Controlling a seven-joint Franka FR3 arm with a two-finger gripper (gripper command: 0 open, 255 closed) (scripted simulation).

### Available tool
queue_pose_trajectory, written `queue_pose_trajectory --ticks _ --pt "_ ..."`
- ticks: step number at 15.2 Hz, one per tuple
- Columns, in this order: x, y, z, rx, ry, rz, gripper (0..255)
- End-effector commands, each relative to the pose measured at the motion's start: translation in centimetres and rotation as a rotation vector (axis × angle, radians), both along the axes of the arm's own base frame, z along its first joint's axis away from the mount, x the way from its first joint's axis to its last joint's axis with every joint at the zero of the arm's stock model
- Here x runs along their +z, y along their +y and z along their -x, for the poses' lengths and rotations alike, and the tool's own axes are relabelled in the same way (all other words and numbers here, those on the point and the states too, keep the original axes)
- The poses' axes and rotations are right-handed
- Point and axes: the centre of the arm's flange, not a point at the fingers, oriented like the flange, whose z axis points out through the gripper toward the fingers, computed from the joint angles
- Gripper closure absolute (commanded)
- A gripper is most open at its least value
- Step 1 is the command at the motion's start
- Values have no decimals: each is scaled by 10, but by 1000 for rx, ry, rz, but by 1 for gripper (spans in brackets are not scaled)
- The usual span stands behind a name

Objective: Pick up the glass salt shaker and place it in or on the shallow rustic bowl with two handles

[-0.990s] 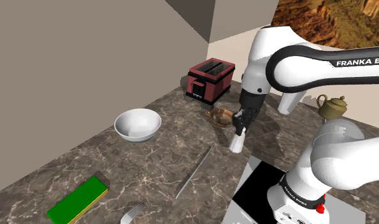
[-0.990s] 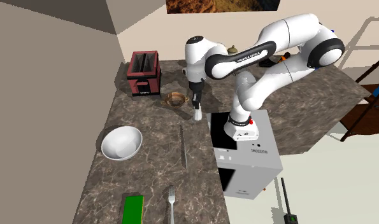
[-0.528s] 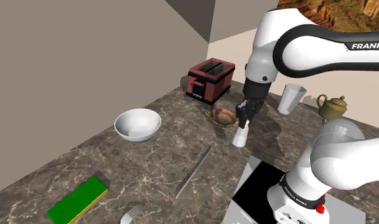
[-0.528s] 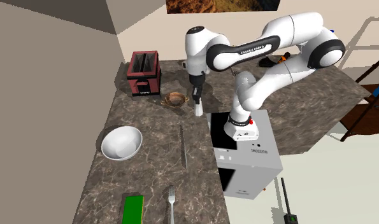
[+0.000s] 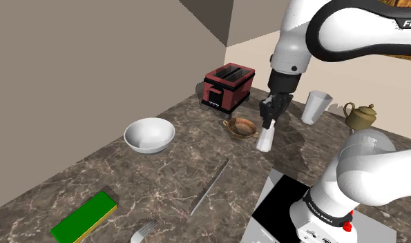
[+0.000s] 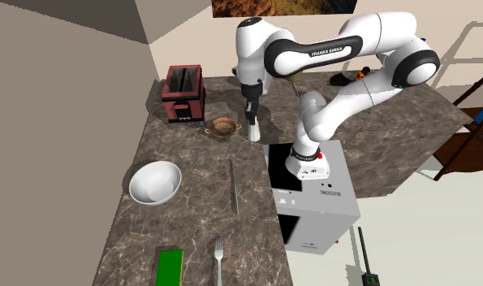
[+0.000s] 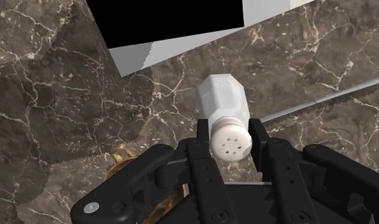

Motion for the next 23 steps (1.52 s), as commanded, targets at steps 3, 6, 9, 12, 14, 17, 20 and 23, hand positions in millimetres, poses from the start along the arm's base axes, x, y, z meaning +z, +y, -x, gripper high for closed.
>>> queue_pose_trajectory --ticks 3,6,9,12,14,17,20,23 --pt "20 0 -1 0 0 0 255" --pt "36 0 -1 0 0 0 255" --pt "46 -15 -22 0 0 0 255" --pt "55 -37 -53 0 0 0 255" --pt "62 -53 -73 0 0 0 255" --pt "72 -75 -104 0 0 0 255" --pt "81 -98 -135 0 0 0 255" --pt "74 -106 -146 0 0 0 255"
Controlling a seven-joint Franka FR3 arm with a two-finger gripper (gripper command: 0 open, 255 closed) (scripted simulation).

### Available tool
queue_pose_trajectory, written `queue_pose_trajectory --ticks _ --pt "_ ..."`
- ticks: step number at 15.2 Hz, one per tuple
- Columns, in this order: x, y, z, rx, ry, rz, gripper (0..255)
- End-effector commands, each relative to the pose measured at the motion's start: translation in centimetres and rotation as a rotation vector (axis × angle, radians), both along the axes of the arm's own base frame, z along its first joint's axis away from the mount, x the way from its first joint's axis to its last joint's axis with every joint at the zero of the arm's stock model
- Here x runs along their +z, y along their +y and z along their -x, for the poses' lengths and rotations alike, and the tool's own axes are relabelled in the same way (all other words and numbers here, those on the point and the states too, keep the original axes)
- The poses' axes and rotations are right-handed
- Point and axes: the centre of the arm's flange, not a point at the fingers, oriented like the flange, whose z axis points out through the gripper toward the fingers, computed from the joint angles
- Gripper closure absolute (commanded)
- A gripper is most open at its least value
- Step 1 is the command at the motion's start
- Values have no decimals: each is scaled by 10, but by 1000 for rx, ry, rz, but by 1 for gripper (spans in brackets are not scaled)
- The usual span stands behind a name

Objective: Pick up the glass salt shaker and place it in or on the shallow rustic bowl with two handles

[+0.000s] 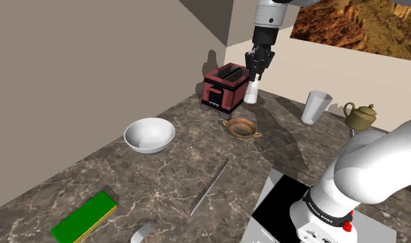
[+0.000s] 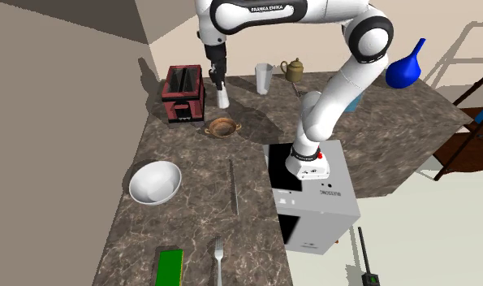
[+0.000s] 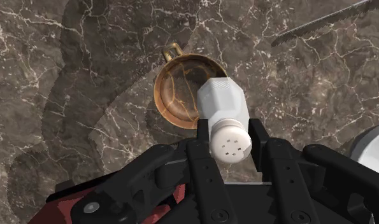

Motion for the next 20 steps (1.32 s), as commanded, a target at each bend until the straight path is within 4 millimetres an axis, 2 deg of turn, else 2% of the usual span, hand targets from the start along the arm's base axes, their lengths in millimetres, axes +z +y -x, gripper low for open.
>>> queue_pose_trajectory --ticks 1,20 --pt "-10 -2 -2 0 0 0 255" --pt "-109 -2 -2 0 0 0 255"
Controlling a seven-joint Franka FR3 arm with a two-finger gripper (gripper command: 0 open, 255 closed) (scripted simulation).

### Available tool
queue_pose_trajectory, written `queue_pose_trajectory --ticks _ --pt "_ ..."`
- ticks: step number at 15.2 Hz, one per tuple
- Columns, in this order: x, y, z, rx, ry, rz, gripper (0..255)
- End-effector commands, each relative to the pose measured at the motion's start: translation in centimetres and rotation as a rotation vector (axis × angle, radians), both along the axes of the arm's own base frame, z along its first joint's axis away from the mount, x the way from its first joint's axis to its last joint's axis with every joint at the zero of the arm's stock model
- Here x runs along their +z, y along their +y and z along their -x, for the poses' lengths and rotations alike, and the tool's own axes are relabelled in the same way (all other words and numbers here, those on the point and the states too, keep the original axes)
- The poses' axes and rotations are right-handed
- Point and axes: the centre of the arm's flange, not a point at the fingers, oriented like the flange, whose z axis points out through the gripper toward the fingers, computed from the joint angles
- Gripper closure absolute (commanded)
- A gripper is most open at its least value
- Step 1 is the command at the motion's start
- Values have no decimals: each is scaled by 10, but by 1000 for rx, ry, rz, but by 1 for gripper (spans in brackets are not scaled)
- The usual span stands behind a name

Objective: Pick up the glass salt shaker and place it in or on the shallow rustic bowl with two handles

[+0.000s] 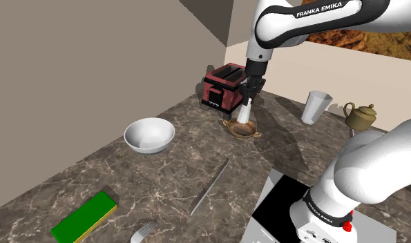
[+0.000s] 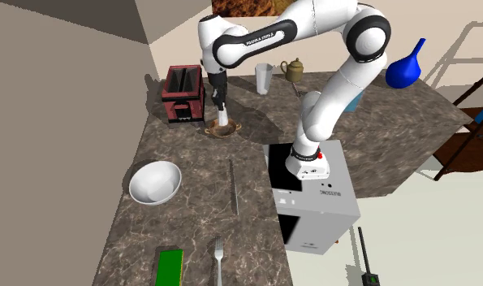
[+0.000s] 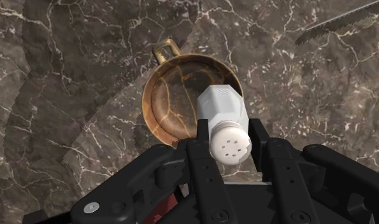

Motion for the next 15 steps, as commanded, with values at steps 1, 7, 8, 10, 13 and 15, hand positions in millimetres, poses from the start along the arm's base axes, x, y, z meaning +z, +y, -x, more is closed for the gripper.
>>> queue_pose_trajectory --ticks 1,7,8,10,13,15 --pt "-5 0 0 0 -1 0 255" --pt "-5 0 0 0 -1 0 255" --pt "-5 0 0 0 -1 0 255" --pt "-5 0 0 0 -1 0 0" --pt "-5 0 0 0 -1 0 0" --pt "8 -1 -1 0 -1 0 0"
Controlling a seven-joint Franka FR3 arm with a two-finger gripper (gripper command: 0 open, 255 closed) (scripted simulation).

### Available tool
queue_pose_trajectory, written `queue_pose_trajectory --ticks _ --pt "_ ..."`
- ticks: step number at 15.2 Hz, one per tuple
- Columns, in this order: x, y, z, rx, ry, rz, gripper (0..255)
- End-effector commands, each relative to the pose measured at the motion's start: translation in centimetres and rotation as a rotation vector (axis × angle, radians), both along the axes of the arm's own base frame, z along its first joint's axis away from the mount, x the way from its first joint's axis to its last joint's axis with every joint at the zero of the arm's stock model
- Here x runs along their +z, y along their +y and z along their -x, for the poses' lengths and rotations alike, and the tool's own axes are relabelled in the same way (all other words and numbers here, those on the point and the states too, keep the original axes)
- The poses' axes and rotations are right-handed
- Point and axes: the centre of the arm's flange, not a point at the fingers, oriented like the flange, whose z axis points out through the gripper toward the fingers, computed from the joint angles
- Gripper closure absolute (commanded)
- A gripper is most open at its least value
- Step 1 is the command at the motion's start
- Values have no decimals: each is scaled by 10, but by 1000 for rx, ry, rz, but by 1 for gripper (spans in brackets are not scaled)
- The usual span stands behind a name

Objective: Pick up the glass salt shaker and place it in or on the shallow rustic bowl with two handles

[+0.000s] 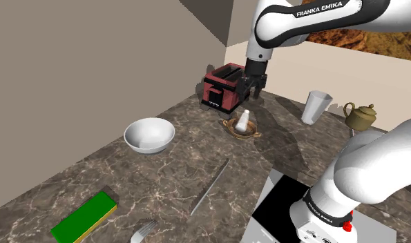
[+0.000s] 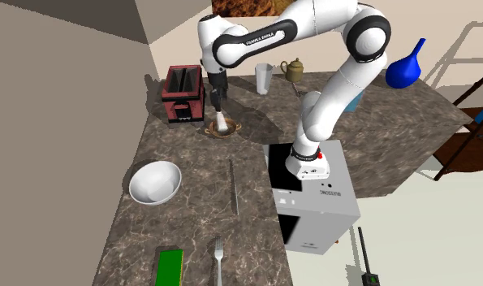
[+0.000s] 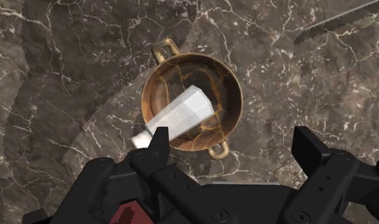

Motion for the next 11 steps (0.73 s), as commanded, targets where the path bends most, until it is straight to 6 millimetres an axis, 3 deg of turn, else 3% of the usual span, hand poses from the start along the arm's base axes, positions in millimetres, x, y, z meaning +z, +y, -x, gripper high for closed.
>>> queue_pose_trajectory --ticks 1,3,11 --pt "20 -3 -1 0 0 0 0" --pt "43 -4 -3 0 0 0 0" --pt "43 -4 -3 0 0 0 0"
